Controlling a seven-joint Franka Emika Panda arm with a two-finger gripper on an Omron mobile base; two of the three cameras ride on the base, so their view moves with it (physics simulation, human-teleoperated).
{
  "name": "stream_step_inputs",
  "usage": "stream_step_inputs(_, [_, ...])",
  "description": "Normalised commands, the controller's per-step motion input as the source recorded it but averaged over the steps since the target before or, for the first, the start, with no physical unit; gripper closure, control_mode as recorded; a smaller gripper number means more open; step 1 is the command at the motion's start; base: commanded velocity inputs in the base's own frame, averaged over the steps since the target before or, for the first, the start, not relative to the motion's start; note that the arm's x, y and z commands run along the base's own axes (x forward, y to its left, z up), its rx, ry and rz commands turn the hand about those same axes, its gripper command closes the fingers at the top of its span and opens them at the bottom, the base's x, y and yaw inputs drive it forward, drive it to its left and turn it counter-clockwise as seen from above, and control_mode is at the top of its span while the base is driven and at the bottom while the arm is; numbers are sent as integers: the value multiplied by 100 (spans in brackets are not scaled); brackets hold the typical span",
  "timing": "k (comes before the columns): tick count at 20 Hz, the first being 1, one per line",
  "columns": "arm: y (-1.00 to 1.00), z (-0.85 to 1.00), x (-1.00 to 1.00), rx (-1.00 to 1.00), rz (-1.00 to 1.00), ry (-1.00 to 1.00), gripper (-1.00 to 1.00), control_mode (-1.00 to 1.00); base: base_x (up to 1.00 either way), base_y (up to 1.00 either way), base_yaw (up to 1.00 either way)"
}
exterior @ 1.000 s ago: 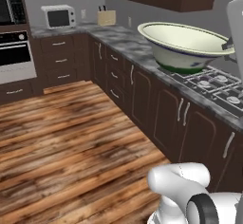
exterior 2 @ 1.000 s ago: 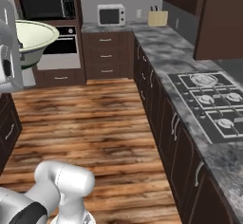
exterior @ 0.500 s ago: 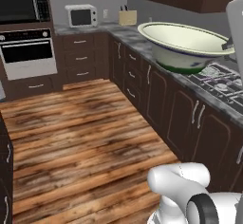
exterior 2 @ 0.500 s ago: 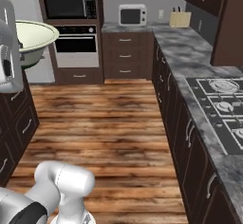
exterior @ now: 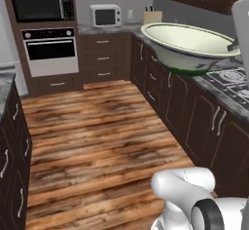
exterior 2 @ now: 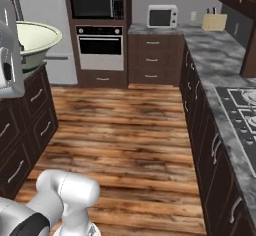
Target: Move the bowls from the cabinet to the plates on the dining table.
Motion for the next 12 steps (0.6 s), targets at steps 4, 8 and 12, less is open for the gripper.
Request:
stream_step_inputs(4, [0, 0, 0, 0, 0, 0, 100, 100, 0, 0, 25])
stream_step_inputs(8, [0, 0, 0, 0, 0, 0, 100, 100, 0, 0, 25])
stream_step_inputs(12, [0, 0, 0, 0, 0, 0, 100, 100, 0, 0, 25])
